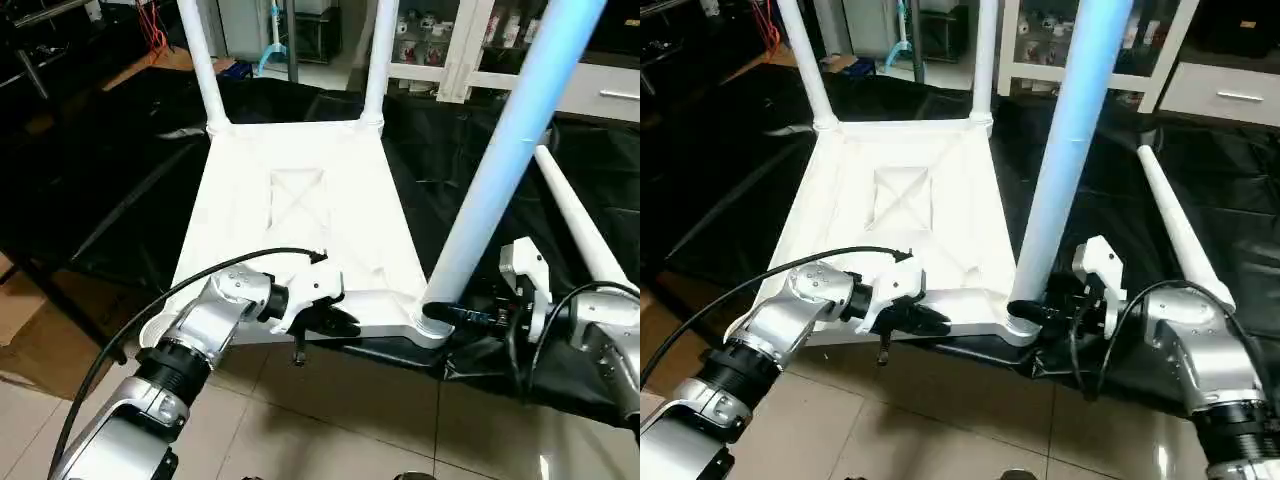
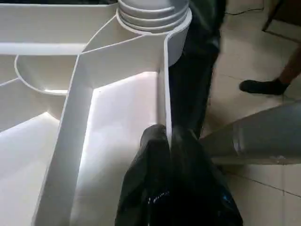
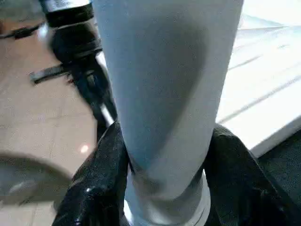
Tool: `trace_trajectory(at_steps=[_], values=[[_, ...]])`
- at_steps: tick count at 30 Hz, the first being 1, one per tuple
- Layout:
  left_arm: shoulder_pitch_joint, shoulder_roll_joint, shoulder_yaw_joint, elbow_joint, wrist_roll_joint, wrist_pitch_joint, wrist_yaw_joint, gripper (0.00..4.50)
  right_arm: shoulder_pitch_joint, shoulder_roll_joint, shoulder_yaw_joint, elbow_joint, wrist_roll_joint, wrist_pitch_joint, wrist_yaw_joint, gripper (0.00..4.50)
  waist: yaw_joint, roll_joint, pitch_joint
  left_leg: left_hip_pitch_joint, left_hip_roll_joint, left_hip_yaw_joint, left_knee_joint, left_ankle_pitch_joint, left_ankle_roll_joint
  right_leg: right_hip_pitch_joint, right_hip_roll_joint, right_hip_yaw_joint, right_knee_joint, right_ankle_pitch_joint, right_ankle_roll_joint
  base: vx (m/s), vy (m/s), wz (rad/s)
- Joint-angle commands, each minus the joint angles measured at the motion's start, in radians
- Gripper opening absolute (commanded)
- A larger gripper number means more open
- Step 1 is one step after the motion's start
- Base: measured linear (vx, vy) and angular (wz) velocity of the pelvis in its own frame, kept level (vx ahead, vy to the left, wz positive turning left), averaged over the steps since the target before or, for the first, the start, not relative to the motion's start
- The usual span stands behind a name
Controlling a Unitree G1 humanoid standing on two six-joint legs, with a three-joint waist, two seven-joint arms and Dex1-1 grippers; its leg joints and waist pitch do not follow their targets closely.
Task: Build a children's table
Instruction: Rotate leg to tighten
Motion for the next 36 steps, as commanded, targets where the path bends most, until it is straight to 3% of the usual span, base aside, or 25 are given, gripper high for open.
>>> trace_trajectory(at_steps=[1, 2, 4, 5, 6, 7, 8, 9, 10, 11, 12, 15, 16, 17, 23, 24, 25, 27, 29, 30, 31, 32, 35, 36], values=[[-0.014, -0.029, -0.015, 0.04, 0.034, 0.04, 0.062, 0.0, -0.013, 0.029, -0.04, 0.073, -0.078, 0.016, -0.206, 1.9, -0.003, -0.028, -0.061, 0.026, 0.073, -0.045, -0.105, -0.356, 0.052, 0.027, 0.003, 0.004, -0.06, -0.33, -0.197, 0.0, 0.0, 0.0], [-0.016, -0.031, -0.014, 0.043, 0.037, 0.044, 0.07, 0.0, -0.014, 0.031, -0.04, 0.075, -0.082, 0.016, -0.216, 1.9, -0.005, -0.027, -0.059, 0.029, 0.073, -0.045, -0.105, -0.376, 0.038, 0.023, 0.003, 0.003, -0.062, -0.356, -0.189, 0.0, 0.0, 0.0], [-0.05, -0.083, 0.013, 0.087, 0.051, 0.11, 0.196, 0.0, -0.029, 0.099, -0.063, 0.103, -0.127, 0.033, -0.411, 1.88, -0.021, -0.024, -0.055, 0.035, 0.069, -0.05, -0.109, -0.459, -0.023, 0.013, 0.005, 0.003, -0.07, -0.445, -0.16, 0.0, 0.0, 0.0], [-0.08, -0.137, 0.045, 0.129, 0.049, 0.151, 0.312, 0.0, -0.043, 0.161, -0.075, 0.118, -0.173, 0.03, -0.575, 1.88, -0.035, -0.032, -0.056, 0.029, 0.067, -0.059, -0.112, -0.5, -0.042, 0.018, 0.004, -0.003, -0.075, -0.49, -0.135, 0.0, 0.0, 0.0], [-0.114, -0.199, 0.08, 0.174, 0.038, 0.189, 0.425, 0.0, -0.06, 0.237, -0.084, 0.133, -0.214, 0.021, -0.74, 1.88, -0.042, -0.027, -0.051, 0.028, 0.067, -0.059, -0.113, -0.508, -0.062, 0.013, 0.007, -0.003, -0.072, -0.505, -0.123, 0.0, 0.0, 0.0], [-0.121, -0.213, 0.088, 0.183, 0.033, 0.195, 0.443, 0.0, -0.064, 0.256, -0.084, 0.136, -0.219, 0.018, -0.769, 1.87, -0.06, -0.026, -0.055, 0.033, 0.062, -0.067, -0.116, -0.545, -0.092, 0.009, 0.007, -0.011, -0.08, -0.528, -0.107, 0.0, 0.0, 0.0], [-0.131, -0.234, 0.092, 0.19, 0.026, 0.2, 0.454, 0.0, -0.074, 0.296, -0.083, 0.138, -0.222, 0.01, -0.813, 1.87, -0.066, -0.021, -0.059, 0.033, 0.062, -0.072, -0.116, -0.557, -0.098, 0.016, 0.006, -0.014, -0.08, -0.526, -0.098, 0.0, 0.0, 0.0], [-0.137, -0.244, 0.087, 0.192, 0.027, 0.194, 0.457, 0.0, -0.081, 0.322, -0.077, 0.135, -0.226, 0.005, -0.833, 1.87, -0.072, -0.025, -0.058, 0.031, 0.062, -0.073, -0.117, -0.567, -0.093, 0.017, 0.006, -0.015, -0.084, -0.515, -0.097, 0.0, 0.0, 0.0], [-0.142, -0.25, 0.082, 0.193, 0.031, 0.184, 0.458, 0.0, -0.087, 0.341, -0.069, 0.128, -0.234, -0.003, -0.844, 1.86, -0.087, -0.025, -0.054, 0.035, 0.06, -0.073, -0.117, -0.609, -0.073, 0.009, 0.007, -0.017, -0.094, -0.517, -0.098, 0.0, 0.0, 0.0], [-0.146, -0.254, 0.079, 0.193, 0.032, 0.175, 0.455, 0.0, -0.093, 0.356, -0.06, 0.119, -0.244, -0.013, -0.855, 1.86, -0.09, -0.021, -0.055, 0.035, 0.058, -0.074, -0.116, -0.615, -0.067, 0.01, 0.006, -0.017, -0.095, -0.516, -0.099, 0.0, 0.0, 0.0], [-0.149, -0.256, 0.078, 0.194, 0.032, 0.17, 0.452, 0.0, -0.097, 0.363, -0.055, 0.113, -0.251, -0.02, -0.859, 1.86, -0.096, -0.022, -0.055, 0.03, 0.057, -0.074, -0.116, -0.615, -0.057, 0.013, 0.005, -0.017, -0.096, -0.517, -0.1, 0.0, 0.0, 0.0], [-0.151, -0.239, 0.077, 0.198, 0.042, 0.158, 0.443, 0.0, -0.104, 0.355, -0.062, 0.104, -0.243, -0.059, -0.835, 1.86, -0.101, -0.02, -0.059, 0.032, 0.058, -0.074, -0.113, -0.593, -0.041, 0.011, 0.003, -0.014, -0.095, -0.467, -0.118, 0.0, 0.0, 0.0], [-0.154, -0.231, 0.079, 0.214, 0.051, 0.15, 0.449, 0.0, -0.104, 0.349, -0.066, 0.097, -0.243, -0.085, -0.823, 1.86, -0.105, -0.019, -0.059, 0.023, 0.06, -0.072, -0.114, -0.562, -0.023, 0.017, 0.004, -0.013, -0.089, -0.41, -0.137, 0.0, 0.0, 0.0], [-0.157, -0.225, 0.08, 0.228, 0.059, 0.142, 0.457, 0.0, -0.101, 0.351, -0.073, 0.089, -0.225, -0.111, -0.794, 2.42, -0.106, -0.018, -0.059, 0.02, 0.06, -0.07, -0.113, -0.545, -0.011, 0.02, 0.003, -0.013, -0.086, -0.39, -0.145, 0.0, 0.0, 0.0], [-0.161, -0.208, 0.084, 0.256, 0.067, 0.129, 0.477, 0.0, -0.053, 0.328, -0.088, 0.015, -0.23, -0.138, -0.809, 2.89, -0.106, -0.018, -0.058, 0.013, 0.062, -0.069, -0.114, -0.496, 0.017, 0.027, 0.0, -0.012, -0.082, -0.374, -0.148, 0.0, 0.0, 0.0], [-0.164, -0.208, 0.086, 0.262, 0.068, 0.128, 0.482, 0.0, -0.041, 0.324, -0.095, -0.005, -0.23, -0.142, -0.813, 2.98, -0.105, -0.018, -0.059, 0.016, 0.063, -0.069, -0.114, -0.496, 0.017, 0.025, 0.001, -0.011, -0.082, -0.367, -0.151, 0.0, 0.0, 0.0], [-0.166, -0.206, 0.087, 0.266, 0.068, 0.126, 0.484, 0.0, -0.023, 0.318, -0.104, -0.033, -0.227, -0.142, -0.816, 3.08, -0.107, -0.024, -0.057, 0.014, 0.063, -0.068, -0.114, -0.493, 0.019, 0.025, 0.001, -0.011, -0.082, -0.363, -0.151, 0.0, 0.0, 0.0], [-0.176, -0.207, 0.092, 0.283, 0.068, 0.118, 0.494, 0.0, 0.013, 0.309, -0.121, -0.086, -0.226, -0.146, -0.825, 3.2, -0.106, -0.016, -0.058, 0.012, 0.064, -0.069, -0.114, -0.47, 0.033, 0.029, -0.001, -0.01, -0.078, -0.335, -0.157, 0.0, 0.0, 0.0], [-0.185, -0.209, 0.095, 0.298, 0.068, 0.109, 0.501, 0.0, 0.038, 0.303, -0.13, -0.117, -0.234, -0.151, -0.835, 3.41, -0.106, -0.018, -0.058, 0.016, 0.063, -0.067, -0.114, -0.476, 0.032, 0.027, 0.002, -0.009, -0.081, -0.338, -0.151, 0.0, 0.0, 0.0], [-0.204, -0.219, 0.107, 0.332, 0.064, 0.09, 0.525, 0.0, 0.088, 0.297, -0.137, -0.169, -0.261, -0.156, -0.861, 3.51, -0.107, -0.011, -0.057, 0.014, 0.062, -0.068, -0.114, -0.475, 0.031, 0.028, 0.002, -0.009, -0.079, -0.331, -0.151, 0.0, 0.0, 0.0], [-0.204, -0.219, 0.107, 0.332, 0.064, 0.09, 0.525, 0.0, 0.088, 0.297, -0.137, -0.169, -0.261, -0.156, -0.861, 3.63, -0.108, -0.015, -0.058, 0.013, 0.063, -0.068, -0.116, -0.473, 0.028, 0.029, 0.003, -0.01, -0.08, -0.326, -0.144, 0.0, 0.0, 0.0], [-0.232, -0.239, 0.129, 0.376, 0.052, 0.057, 0.566, 0.0, 0.145, 0.293, -0.13, -0.209, -0.311, -0.125, -0.906, 3.72, -0.108, -0.009, -0.057, 0.015, 0.062, -0.069, -0.116, -0.476, 0.029, 0.028, 0.003, -0.01, -0.079, -0.32, -0.148, 0.0, 0.0, 0.0], [-0.3, -0.301, 0.209, 0.451, -0.005, -0.036, 0.677, 0.0, 0.226, 0.305, -0.116, -0.235, -0.365, -0.066, -0.97, 3.85, -0.113, -0.015, -0.059, 0.013, 0.058, -0.069, -0.113, -0.477, 0.031, 0.029, 0.003, -0.011, -0.081, -0.321, -0.143, 0.0, 0.0, 0.0], [-0.319, -0.32, 0.239, 0.466, -0.03, -0.06, 0.704, 0.0, 0.238, 0.311, -0.114, -0.237, -0.37, -0.051, -0.982, 3.85, -0.119, -0.011, -0.056, 0.008, 0.056, -0.068, -0.111, -0.471, 0.036, 0.03, 0.003, -0.012, -0.083, -0.315, -0.143, 0.0, 0.0, 0.0]])
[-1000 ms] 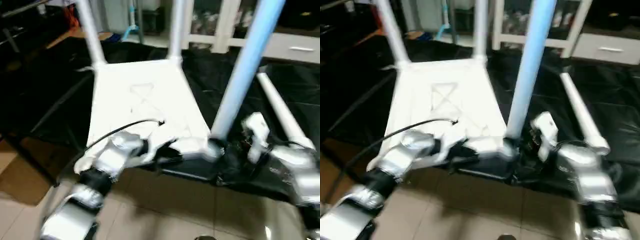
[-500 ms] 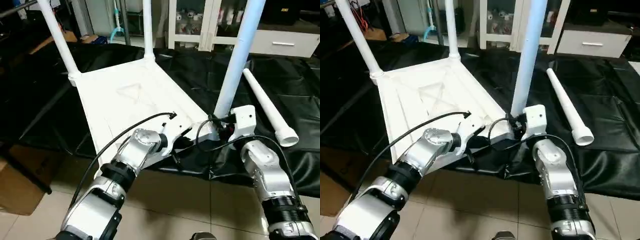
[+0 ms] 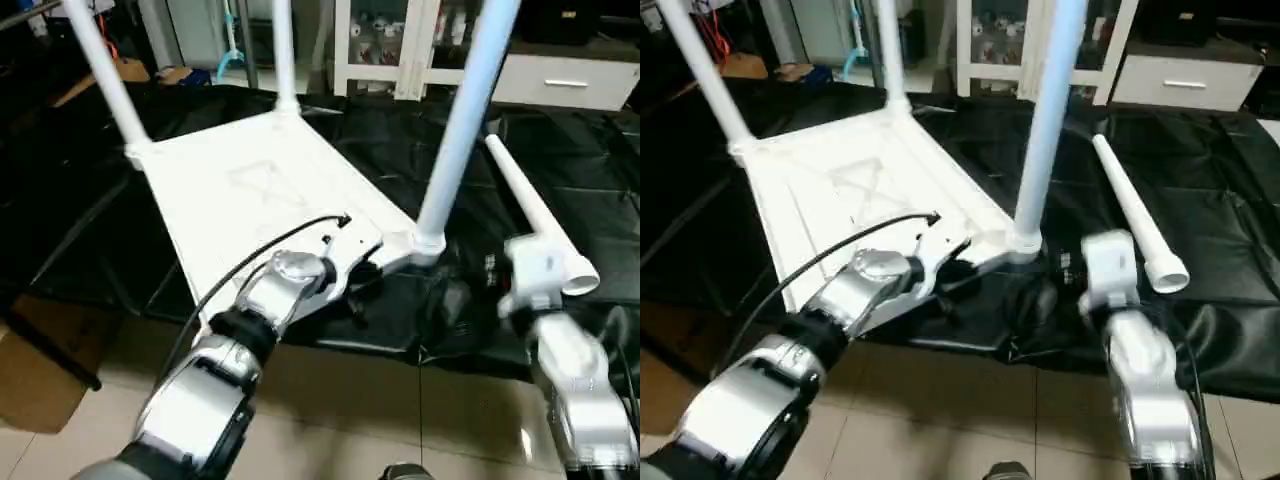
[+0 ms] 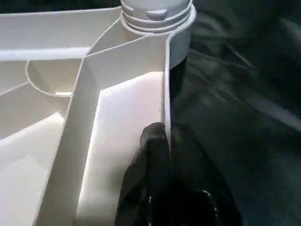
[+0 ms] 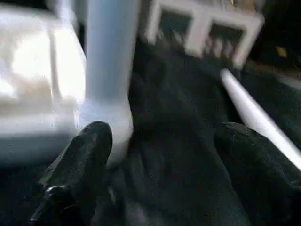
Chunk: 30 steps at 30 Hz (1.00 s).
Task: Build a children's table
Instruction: Rotate leg to tighten
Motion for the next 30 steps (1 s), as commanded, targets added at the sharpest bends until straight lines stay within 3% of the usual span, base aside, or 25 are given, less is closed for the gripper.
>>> trace_trajectory(at_steps=[1, 2, 3, 4, 7, 8, 10, 11, 12, 13, 14, 17, 18, 19, 21, 22, 27, 30], values=[[-0.052, -0.031, 0.098, 0.0, -0.084, -0.099, 0.097, 0.0, 0.014, 0.015, 0.006, -0.012, -0.024, 0.044, -0.032, 3.85, -0.004, -0.028, -0.061, 0.018, 0.062, -0.05, -0.107, -0.468, 0.044, 0.031, -0.002, -0.008, -0.064, -0.296, -0.166, 0.0, 0.0, 0.0], [-0.062, -0.041, 0.116, 0.006, -0.1, -0.112, 0.109, 0.0, 0.017, 0.018, 0.006, -0.014, -0.024, 0.053, -0.038, 3.85, -0.008, -0.032, -0.063, 0.015, 0.061, -0.048, -0.103, -0.441, 0.069, 0.034, -0.006, -0.007, -0.063, -0.265, -0.178, 0.0, 0.0, 0.0], [-0.08, -0.053, 0.133, 0.015, -0.112, -0.153, 0.133, 0.0, 0.017, 0.021, 0.016, -0.015, -0.03, 0.068, -0.042, 3.85, -0.013, -0.017, -0.062, 0.007, 0.06, -0.051, -0.099, -0.391, 0.101, 0.039, -0.01, -0.01, -0.057, -0.236, -0.181, 0.0, 0.0, 0.0], [-0.101, -0.068, 0.159, 0.023, -0.135, -0.186, 0.158, 0.0, 0.016, 0.027, 0.027, -0.021, -0.028, 0.079, -0.042, 3.85, -0.017, -0.018, -0.066, 0.005, 0.06, -0.048, -0.093, -0.349, 0.125, 0.041, -0.009, -0.015, -0.054, -0.194, -0.185, 0.0, 0.0, 0.0], [-0.122, -0.076, 0.182, 0.045, -0.15, -0.213, 0.18, 0.0, 0.02, 0.036, 0.037, -0.042, -0.031, 0.099, -0.041, 3.85, -0.012, -0.018, -0.072, 0.009, 0.062, -0.042, -0.077, -0.235, 0.2, 0.038, -0.012, -0.019, -0.045, -0.077, -0.213, 0.019, -0.006, 0.02], [-0.128, -0.076, 0.19, 0.053, -0.155, -0.215, 0.178, 0.0, 0.02, 0.04, 0.039, -0.047, -0.03, 0.106, -0.039, 3.85, -0.009, -0.018, -0.072, 0.001, 0.061, -0.042, -0.067, -0.14, 0.255, 0.044, -0.014, -0.024, -0.032, -0.003, -0.226, 0.056, -0.018, 0.05], [-0.138, -0.076, 0.21, 0.069, -0.169, -0.209, 0.155, 0.0, 0.019, 0.04, 0.05, -0.051, -0.033, 0.12, -0.03, 3.85, -0.002, -0.017, -0.074, 0.006, 0.063, -0.042, -0.058, -0.078, 0.289, 0.042, -0.014, -0.026, -0.024, 0.038, -0.231, 0.026, -0.012, 0.01], [-0.143, -0.074, 0.218, 0.077, -0.172, -0.201, 0.14, 0.43, 0.018, 0.041, 0.054, -0.052, -0.037, 0.126, -0.029, 3.9, 0.003, -0.024, -0.075, 0.005, 0.062, -0.04, -0.055, -0.053, 0.304, 0.043, -0.014, -0.026, -0.021, 0.044, -0.238, 0.0, 0.0, 0.0], [-0.148, -0.071, 0.221, 0.087, -0.167, -0.194, 0.135, 0.43, 0.017, 0.041, 0.058, -0.052, -0.041, 0.131, -0.028, 3.9, 0.005, -0.027, -0.075, 0.005, 0.062, -0.04, -0.054, -0.043, 0.311, 0.043, -0.013, -0.026, -0.021, 0.042, -0.238, 0.0, 0.0, 0.0], [-0.152, -0.069, 0.222, 0.094, -0.162, -0.19, 0.134, 0.43, 0.015, 0.041, 0.06, -0.052, -0.042, 0.135, -0.029, 3.9, 0.01, -0.023, -0.073, 0.006, 0.062, -0.04, -0.053, -0.036, 0.316, 0.043, -0.012, -0.027, -0.021, 0.027, -0.24, 0.0, 0.0, 0.0], [-0.156, -0.067, 0.214, 0.113, -0.149, -0.201, 0.145, 0.6, 0.008, 0.041, 0.066, -0.047, -0.044, 0.143, -0.028, 3.9, 0.012, -0.027, -0.073, 0.006, 0.063, -0.04, -0.053, -0.04, 0.316, 0.043, -0.012, -0.027, -0.022, 0.013, -0.241, 0.0, 0.0, 0.0], [-0.158, -0.065, 0.196, 0.132, -0.132, -0.208, 0.154, 0.82, 0.0, 0.043, 0.069, -0.039, -0.042, 0.147, -0.027, 3.9, 0.026, -0.023, -0.066, 0.012, 0.068, -0.04, -0.063, -0.113, 0.279, 0.039, -0.008, -0.025, -0.03, -0.089, -0.234, 0.0, 0.0, 0.0], [-0.157, -0.064, 0.191, 0.138, -0.127, -0.204, 0.16, 0.91, -0.003, 0.042, 0.073, -0.036, -0.044, 0.151, -0.026, 3.9, 0.03, -0.028, -0.062, 0.015, 0.07, -0.038, -0.069, -0.166, 0.253, 0.037, -0.007, -0.024, -0.036, -0.138, -0.235, 0.0, 0.0, 0.0], [-0.157, -0.064, 0.191, 0.138, -0.127, -0.204, 0.16, 0.98, -0.003, 0.042, 0.073, -0.036, -0.044, 0.151, -0.026, 3.9, 0.032, -0.025, -0.059, 0.018, 0.071, -0.038, -0.074, -0.216, 0.223, 0.037, -0.006, -0.023, -0.04, -0.185, -0.23, 0.0, 0.0, 0.0], [-0.159, -0.065, 0.194, 0.147, -0.125, -0.208, 0.154, 1.22, -0.006, 0.043, 0.076, -0.039, -0.045, 0.159, -0.027, 3.9, 0.033, -0.022, -0.058, 0.021, 0.072, -0.041, -0.079, -0.251, 0.193, 0.036, -0.004, -0.023, -0.043, -0.208, -0.224, 0.0, 0.0, 0.0], [-0.16, -0.065, 0.196, 0.149, -0.122, -0.214, 0.158, 1.29, -0.007, 0.043, 0.076, -0.042, -0.046, 0.162, -0.029, 3.9, 0.036, -0.019, -0.058, 0.025, 0.072, -0.042, -0.083, -0.29, 0.16, 0.033, -0.002, -0.021, -0.045, -0.213, -0.219, 0.0, 0.0, 0.0], [-0.174, -0.05, 0.208, 0.136, -0.128, -0.245, 0.128, 1.71, 0.001, 0.048, 0.073, -0.057, -0.024, 0.168, -0.016, 3.9, 0.047, -0.016, -0.061, 0.027, 0.071, -0.04, -0.085, -0.299, 0.141, 0.033, -0.005, -0.018, -0.045, -0.18, -0.219, 0.0, 0.0, 0.0], [-0.112, 0.027, 0.161, -0.004, -0.149, -0.203, -0.134, 1.71, 0.012, 0.049, 0.086, -0.081, 0.034, 0.167, 0.062, 3.9, 0.052, -0.017, -0.063, 0.016, 0.073, -0.042, -0.084, -0.251, 0.168, 0.04, -0.011, -0.017, -0.036, -0.142, -0.224, 0.0, 0.0, 0.0]])
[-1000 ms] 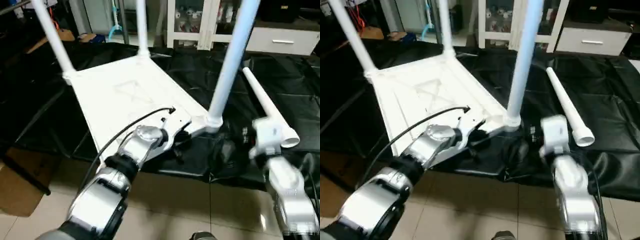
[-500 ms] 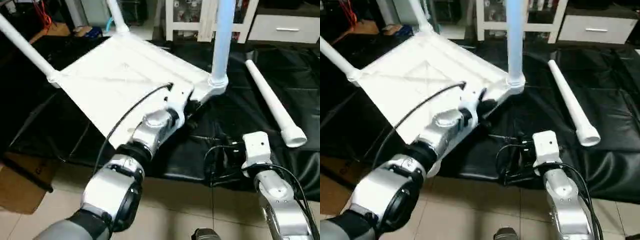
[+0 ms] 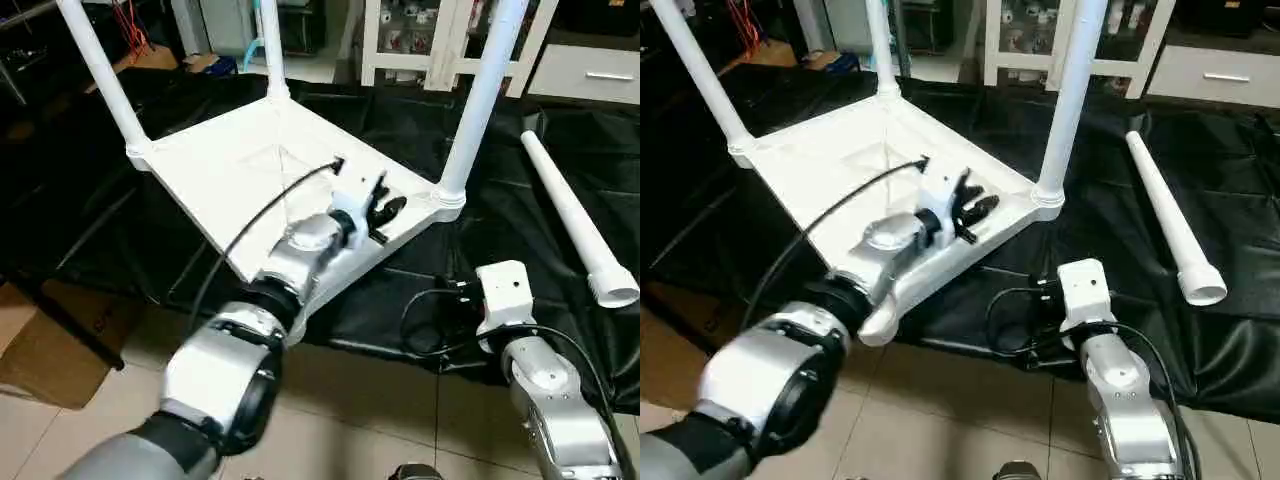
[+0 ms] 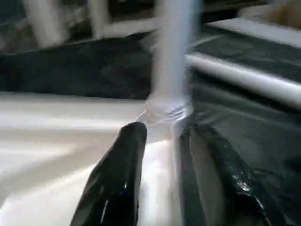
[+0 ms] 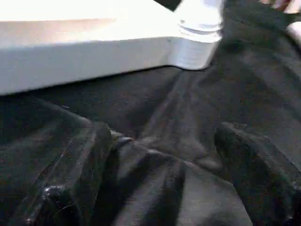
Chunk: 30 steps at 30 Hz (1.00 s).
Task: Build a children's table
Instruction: Rotate leg to tighten
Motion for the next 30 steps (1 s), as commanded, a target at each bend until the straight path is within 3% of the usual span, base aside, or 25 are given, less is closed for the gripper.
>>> trace_trajectory(at_steps=[1, 2, 3, 4, 5, 6, 7, 8, 10, 11, 13, 14, 15, 16, 18, 20, 22, 23, 24, 27, 28, 30], values=[[0.088, 0.096, -0.065, -0.2, -0.037, 0.088, -0.274, 1.71, 0.008, -0.009, 0.026, -0.041, 0.039, 0.004, 0.071, 3.9, 0.009, -0.035, -0.074, 0.028, 0.074, -0.044, -0.096, -0.22, 0.175, 0.046, -0.005, 0.002, -0.039, -0.134, -0.235, 0.0, 0.0, 0.0], [0.088, 0.096, -0.065, -0.2, -0.037, 0.088, -0.274, 1.71, 0.008, -0.009, 0.026, -0.041, 0.039, 0.004, 0.071, 3.9, 0.005, -0.031, -0.072, 0.02, 0.073, -0.044, -0.095, -0.192, 0.19, 0.049, -0.003, 0.001, -0.031, -0.118, -0.24, 0.0, 0.0, 0.0], [0.137, 0.146, -0.086, -0.297, -0.064, 0.137, -0.365, 1.71, 0.01, -0.009, 0.029, -0.048, 0.051, 0.005, 0.088, 3.9, 0.01, -0.031, -0.075, 0.029, 0.074, -0.044, -0.094, -0.186, 0.189, 0.047, -0.003, 0.001, -0.028, -0.11, -0.248, 0.0, 0.0, 0.0], [0.223, 0.257, -0.112, -0.478, -0.128, 0.254, -0.507, 1.71, 0.012, -0.012, 0.031, -0.058, 0.072, 0.006, 0.113, 3.9, 0.011, -0.039, -0.078, 0.031, 0.075, -0.042, -0.092, -0.172, 0.199, 0.047, -0.002, 0.003, -0.025, -0.093, -0.261, 0.0, 0.0, 0.0], [0.242, 0.289, -0.116, -0.517, -0.144, 0.286, -0.535, 1.71, 0.011, -0.014, 0.032, -0.059, 0.076, 0.005, 0.121, 3.9, 0.011, -0.03, -0.074, 0.026, 0.074, -0.042, -0.091, -0.143, 0.214, 0.047, -0.001, 0.003, -0.018, -0.078, -0.269, 0.0, 0.0, 0.0], [0.259, 0.319, -0.119, -0.553, -0.159, 0.317, -0.561, 1.71, 0.01, -0.016, 0.033, -0.059, 0.079, 0.003, 0.127, 3.9, 0.011, -0.03, -0.074, 0.026, 0.074, -0.042, -0.091, -0.143, 0.214, 0.047, -0.001, 0.003, -0.018, -0.078, -0.269, 0.0, 0.0, 0.0], [0.314, 0.431, -0.131, -0.645, -0.19, 0.392, -0.646, 1.71, 0.004, -0.023, 0.033, -0.061, 0.09, 0.002, 0.147, 3.9, 0.014, -0.035, -0.08, 0.044, 0.074, -0.038, -0.089, -0.132, 0.2, 0.036, 0.009, 0.002, -0.014, -0.071, -0.278, 0.0, 0.0, 0.0], [0.323, 0.452, -0.134, -0.654, -0.189, 0.399, -0.661, 1.71, 0.002, -0.024, 0.032, -0.06, 0.09, 0.001, 0.149, 3.9, 0.017, -0.029, -0.078, 0.042, 0.074, -0.04, -0.089, -0.128, 0.197, 0.038, 0.007, 0.004, -0.01, -0.067, -0.28, 0.0, 0.0, 0.0], [0.361, 0.529, -0.148, -0.685, -0.184, 0.415, -0.715, 1.71, -0.004, -0.026, 0.031, -0.059, 0.094, -0.001, 0.157, 3.9, 0.026, -0.028, -0.069, 0.05, 0.075, -0.035, -0.1, -0.191, 0.153, 0.03, 0.012, 0.007, -0.015, -0.131, -0.267, 0.0, 0.0, 0.0], [0.407, 0.595, -0.153, -0.744, -0.175, 0.454, -0.779, 1.71, -0.008, -0.032, 0.031, -0.058, 0.097, -0.001, 0.173, 3.9, 0.039, -0.025, -0.065, 0.066, 0.077, -0.031, -0.11, -0.284, 0.079, 0.019, 0.016, 0.01, -0.022, -0.195, -0.247, 0.0, 0.0, 0.0], [0.438, 0.637, -0.156, -0.781, -0.177, 0.484, -0.816, 1.71, -0.01, -0.039, 0.035, -0.058, 0.095, -0.003, 0.185, 3.9, 0.047, -0.026, -0.062, 0.064, 0.08, -0.034, -0.123, -0.344, 0.016, 0.024, 0.017, 0.013, -0.019, -0.234, -0.228, 0.0, 0.0, 0.0], [0.463, 0.669, -0.155, -0.822, -0.185, 0.52, -0.832, 1.71, -0.011, -0.043, 0.037, -0.058, 0.096, -0.004, 0.193, 3.9, 0.051, -0.024, -0.06, 0.069, 0.08, -0.032, -0.127, -0.371, -0.006, 0.019, 0.019, 0.015, -0.02, -0.251, -0.219, 0.0, 0.0, 0.0], [0.495, 0.717, -0.166, -0.891, -0.207, 0.593, -0.85, 1.71, -0.013, -0.049, 0.037, -0.058, 0.098, -0.004, 0.203, 3.9, 0.057, -0.021, -0.061, 0.079, 0.08, -0.032, -0.132, -0.416, -0.049, 0.013, 0.02, 0.018, -0.019, -0.262, -0.208, 0.0, 0.0, 0.0], [0.507, 0.738, -0.177, -0.92, -0.216, 0.624, -0.86, 1.71, -0.014, -0.051, 0.036, -0.058, 0.098, -0.003, 0.206, 3.9, 0.056, -0.02, -0.06, 0.078, 0.078, -0.033, -0.138, -0.441, -0.079, 0.013, 0.025, 0.021, -0.017, -0.264, -0.196, 0.0, 0.0, 0.0], [0.524, 0.76, -0.2, -0.942, -0.207, 0.638, -0.859, 1.71, -0.013, -0.054, 0.035, -0.058, 0.1, -0.004, 0.209, 3.9, 0.062, -0.024, -0.059, 0.088, 0.074, -0.027, -0.138, -0.473, -0.108, 0.0, 0.029, 0.032, -0.025, -0.274, -0.184, 0.0, 0.0, 0.0], [0.537, 0.764, -0.22, -0.946, -0.183, 0.628, -0.845, 1.71, -0.012, -0.055, 0.034, -0.058, 0.1, -0.004, 0.21, 3.9, 0.063, -0.028, -0.056, 0.085, 0.071, -0.026, -0.138, -0.507, -0.111, 0.0, 0.024, 0.039, -0.035, -0.315, -0.173, 0.0, 0.0, 0.0], [0.547, 0.753, -0.258, -0.921, -0.117, 0.599, -0.807, 1.71, -0.007, -0.058, 0.034, -0.062, 0.101, -0.005, 0.212, 3.9, 0.062, -0.035, -0.053, 0.075, 0.071, -0.034, -0.139, -0.533, -0.114, 0.007, 0.017, 0.047, -0.043, -0.397, -0.138, 0.0, 0.0, 0.0], [0.545, 0.74, -0.268, -0.903, -0.088, 0.585, -0.787, 1.71, -0.005, -0.059, 0.033, -0.065, 0.1, -0.005, 0.214, 3.9, 0.06, -0.031, -0.053, 0.075, 0.07, -0.035, -0.14, -0.535, -0.116, 0.006, 0.019, 0.048, -0.044, -0.409, -0.129, 0.0, 0.0, 0.0], [0.543, 0.731, -0.274, -0.891, -0.072, 0.575, -0.775, 1.71, -0.003, -0.059, 0.032, -0.066, 0.1, -0.005, 0.214, 3.9, 0.059, -0.034, -0.056, 0.078, 0.069, -0.035, -0.138, -0.531, -0.117, 0.005, 0.02, 0.052, -0.048, -0.417, -0.118, 0.0, 0.0, 0.0], [0.533, 0.699, -0.291, -0.869, -0.038, 0.573, -0.71, 1.71, 0.003, -0.063, 0.028, -0.072, 0.1, -0.004, 0.216, 3.9, 0.052, -0.035, -0.057, 0.07, 0.068, -0.037, -0.137, -0.502, -0.104, 0.011, 0.019, 0.054, -0.047, -0.401, -0.124, 0.0, 0.0, 0.0], [0.529, 0.698, -0.32, -0.868, -0.023, 0.587, -0.697, 1.71, 0.007, -0.065, 0.027, -0.076, 0.101, -0.004, 0.216, 3.9, 0.051, -0.03, -0.061, 0.07, 0.069, -0.038, -0.135, -0.486, -0.096, 0.012, 0.019, 0.054, -0.045, -0.383, -0.134, 0.0, 0.0, 0.0], [0.528, 0.699, -0.336, -0.864, -0.01, 0.584, -0.696, 1.71, 0.009, -0.065, 0.027, -0.078, 0.101, -0.004, 0.216, 3.9, 0.047, -0.036, -0.059, 0.067, 0.068, -0.039, -0.136, -0.491, -0.088, 0.013, 0.022, 0.052, -0.047, -0.379, -0.138, 0.0, 0.0, 0.0]])
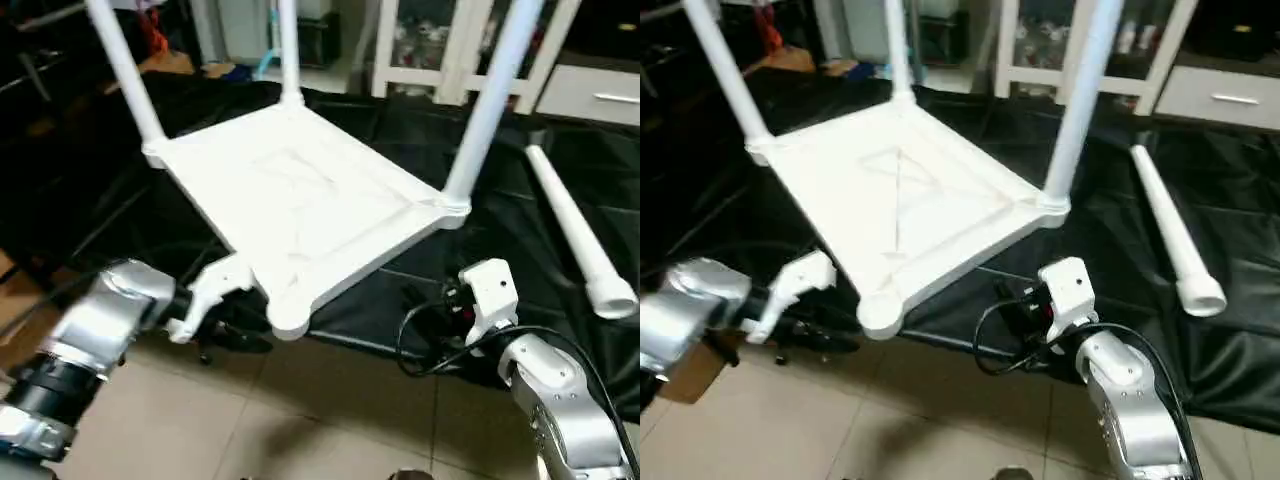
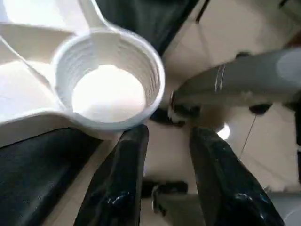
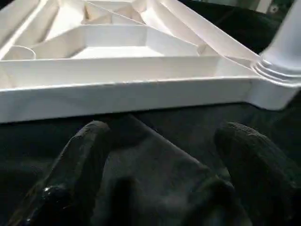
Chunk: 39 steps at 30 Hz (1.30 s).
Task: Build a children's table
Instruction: Rotate leg to tighten
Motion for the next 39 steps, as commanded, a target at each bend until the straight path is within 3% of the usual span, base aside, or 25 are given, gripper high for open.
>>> trace_trajectory(at_steps=[1, 2, 3, 8, 11, 14, 17, 21, 23, 24, 25, 27, 28, 29, 30, 31, 32, 33, 34, 35, 36, 37, 38, 39], values=[[-0.014, -0.004, -0.032, 0.019, 0.038, -0.008, 0.026, 1.71, 0.005, -0.005, -0.005, -0.037, 0.008, 0.0, 0.003, 3.9, -0.004, -0.005, -0.06, 0.034, 0.063, -0.055, -0.121, -0.493, -0.072, 0.01, 0.002, 0.001, -0.064, -0.356, -0.147, 0.0, 0.0, 0.0], [-0.022, -0.022, -0.039, 0.042, 0.052, -0.02, 0.056, 1.71, 0.006, -0.004, -0.008, -0.04, 0.008, 0.0, 0.001, 3.9, -0.005, 0.001, -0.061, 0.036, 0.063, -0.055, -0.12, -0.494, -0.071, 0.008, 0.002, 0.001, -0.064, -0.35, -0.149, 0.0, 0.0, 0.0], [-0.026, -0.03, -0.04, 0.051, 0.058, -0.025, 0.068, 1.71, 0.007, -0.004, -0.009, -0.041, 0.008, 0.0, 0.0, 3.9, -0.005, -0.003, -0.061, 0.04, 0.062, -0.052, -0.118, -0.497, -0.069, 0.005, 0.004, 0.001, -0.066, -0.344, -0.154, 0.0, 0.0, 0.0], [-0.077, -0.094, -0.023, 0.139, 0.082, -0.078, 0.13, 1.71, 0.007, -0.004, -0.014, -0.045, 0.01, 0.002, -0.003, 3.9, 0.004, -0.005, -0.064, 0.043, 0.062, -0.047, -0.114, -0.477, -0.055, 0.004, 0.007, 0.002, -0.065, -0.31, -0.173, 0.0, 0.0, 0.0], [-0.128, -0.146, -0.003, 0.199, 0.074, -0.126, 0.182, 1.71, 0.012, -0.004, -0.014, -0.051, 0.01, 0.002, -0.004, 3.9, 0.008, -0.008, -0.065, 0.04, 0.062, -0.047, -0.114, -0.455, -0.045, 0.008, 0.005, 0.002, -0.065, -0.288, -0.182, 0.0, 0.0, 0.0], [-0.152, -0.17, 0.004, 0.237, 0.076, -0.148, 0.208, 1.71, 0.016, -0.003, -0.012, -0.056, 0.012, 0.002, -0.002, 3.9, 0.023, -0.008, -0.059, 0.052, 0.063, -0.041, -0.112, -0.496, -0.045, -0.007, 0.005, 0.005, -0.075, -0.344, -0.181, 0.0, 0.0, 0.0], [-0.205, -0.226, 0.016, 0.332, 0.083, -0.208, 0.253, 1.71, 0.036, -0.01, 0.002, -0.088, 0.049, 0.018, 0.054, 3.9, 0.036, -0.005, -0.055, 0.067, 0.062, -0.041, -0.114, -0.582, -0.076, -0.02, 0.008, 0.004, -0.088, -0.45, -0.141, 0.0, 0.0, 0.0], [-0.237, -0.273, 0.024, 0.397, 0.081, -0.244, 0.275, 1.71, 0.08, -0.072, 0.055, -0.157, 0.117, 0.076, 0.201, 3.9, 0.061, -0.007, -0.046, 0.067, 0.067, -0.053, -0.121, -0.664, -0.101, -0.022, 0.006, 0.001, -0.097, -0.553, -0.082, -0.064, 0.011, 0.07], [-0.257, -0.299, 0.021, 0.437, 0.087, -0.27, 0.284, 1.71, 0.121, -0.155, 0.106, -0.202, 0.12, 0.096, 0.304, 3.9, 0.057, -0.003, -0.043, 0.062, 0.067, -0.061, -0.129, -0.715, -0.119, -0.016, 0.008, -0.01, -0.099, -0.589, -0.065, -0.087, 0.024, 0.0], [-0.263, -0.307, 0.021, 0.447, 0.089, -0.277, 0.288, 1.71, 0.131, -0.173, 0.108, -0.209, 0.12, 0.105, 0.318, 3.9, 0.062, 0.018, -0.035, 0.067, 0.07, -0.064, -0.138, -0.765, -0.137, -0.017, 0.013, -0.016, -0.102, -0.6, -0.049, -0.095, 0.029, -0.01], [-0.267, -0.311, 0.021, 0.454, 0.089, -0.281, 0.29, 1.71, 0.136, -0.181, 0.107, -0.212, 0.12, 0.11, 0.324, 3.9, 0.054, 0.008, -0.035, 0.068, 0.069, -0.061, -0.147, -0.804, -0.144, -0.012, 0.023, -0.033, -0.107, -0.58, -0.051, -0.103, 0.032, -0.01], [-0.275, -0.316, 0.02, 0.468, 0.09, -0.293, 0.285, 1.71, 0.139, -0.186, 0.092, -0.208, 0.117, 0.11, 0.316, 3.9, 0.05, 0.019, -0.027, 0.038, 0.08, -0.046, -0.211, -0.858, -0.149, 0.033, 0.05, -0.07, -0.068, -0.481, -0.065, -0.113, 0.033, -0.02], [-0.28, -0.318, 0.017, 0.476, 0.085, -0.304, 0.26, 1.71, 0.148, -0.197, 0.071, -0.204, 0.116, 0.113, 0.315, 3.9, 0.087, 0.037, -0.029, -0.03, 0.099, -0.008, -0.298, -0.91, -0.172, 0.114, 0.071, -0.095, 0.099, -0.258, -0.085, -0.168, 0.002, 0.08], [-0.281, -0.317, 0.014, 0.479, 0.081, -0.31, 0.243, 1.71, 0.152, -0.208, 0.066, -0.204, 0.115, 0.115, 0.315, 3.9, 0.119, 0.023, -0.019, -0.072, 0.1, 0.02, -0.326, -0.89, -0.167, 0.137, 0.075, -0.093, 0.13, -0.199, -0.067, -0.168, 0.002, 0.08], [-0.281, -0.317, 0.014, 0.479, 0.081, -0.31, 0.243, 1.71, 0.152, -0.208, 0.066, -0.204, 0.115, 0.115, 0.315, 3.9, 0.132, -0.009, -0.047, 0.004, 0.073, 0.065, -0.269, -0.595, -0.2, 0.087, 0.041, -0.025, 0.088, -0.41, -0.05, -0.08, -0.087, 0.18], [-0.267, -0.298, -0.003, 0.454, 0.073, -0.305, 0.182, 1.71, 0.157, -0.22, 0.062, -0.2, 0.109, 0.114, 0.312, 3.9, 0.108, -0.055, -0.061, 0.109, 0.019, -0.076, 0.04, -0.114, -0.103, -0.056, -0.127, 0.062, -0.124, -0.862, -0.044, 0.008, -0.121, 0.04], [-0.257, -0.286, -0.013, 0.433, 0.068, -0.299, 0.149, 1.71, 0.158, -0.223, 0.061, -0.197, 0.106, 0.112, 0.311, 3.9, 0.092, -0.028, -0.033, -0.01, -0.019, -0.147, 0.075, 0.052, -0.017, 0.036, -0.102, 0.099, -0.129, -0.938, -0.082, 0.008, -0.121, 0.04], [-0.242, -0.269, -0.024, 0.408, 0.063, -0.292, 0.105, 1.71, 0.161, -0.23, 0.064, -0.196, 0.108, 0.11, 0.31, 3.9, 0.108, -0.019, -0.036, -0.025, -0.008, -0.152, 0.04, 0.048, -0.034, 0.066, -0.074, 0.065, -0.098, -0.858, -0.105, 0.014, -0.039, -0.2], [-0.238, -0.265, -0.026, 0.403, 0.062, -0.291, 0.097, 1.71, 0.161, -0.232, 0.066, -0.196, 0.109, 0.11, 0.31, 3.9, 0.108, -0.018, -0.028, -0.011, 0.03, -0.145, -0.019, -0.056, -0.053, 0.047, -0.046, 0.044, -0.08, -0.771, -0.123, 0.0, 0.0, 0.0], [-0.235, -0.263, -0.024, 0.402, 0.063, -0.299, 0.094, 1.71, 0.162, -0.234, 0.069, -0.198, 0.112, 0.112, 0.312, 3.9, 0.104, 0.004, -0.049, 0.059, 0.061, -0.125, -0.064, -0.223, -0.068, 0.006, 0.032, 0.014, -0.042, -0.464, -0.186, 0.0, 0.0, 0.0], [-0.235, -0.265, -0.02, 0.406, 0.066, -0.31, 0.103, 1.71, 0.163, -0.234, 0.071, -0.199, 0.112, 0.113, 0.313, 3.9, 0.077, -0.003, -0.038, 0.056, 0.075, -0.115, -0.098, -0.42, -0.06, 0.014, 0.041, 0.015, -0.033, -0.355, -0.228, -0.127, -0.017, 0.34], [-0.235, -0.265, -0.02, 0.406, 0.066, -0.31, 0.103, 1.71, 0.163, -0.234, 0.071, -0.199, 0.112, 0.113, 0.313, 3.9, 0.072, 0.012, -0.041, 0.062, 0.069, -0.098, -0.1, -0.467, -0.061, 0.016, 0.028, 0.017, -0.04, -0.337, -0.25, -0.095, -0.01, 0.14], [-0.245, -0.276, -0.007, 0.439, 0.078, -0.339, 0.148, 1.71, 0.158, -0.226, 0.076, -0.201, 0.11, 0.116, 0.312, 3.9, 0.069, 0.014, -0.039, 0.056, 0.068, -0.094, -0.102, -0.473, -0.059, 0.021, 0.023, 0.017, -0.045, -0.346, -0.251, -0.095, -0.01, 0.14], [-0.245, -0.276, -0.007, 0.439, 0.078, -0.339, 0.148, 1.71, 0.158, -0.226, 0.076, -0.201, 0.11, 0.116, 0.312, 3.9, 0.066, 0.008, -0.035, 0.041, 0.068, -0.09, -0.107, -0.471, -0.06, 0.033, 0.014, 0.012, -0.054, -0.389, -0.229, -0.063, 0.032, -0.01]])
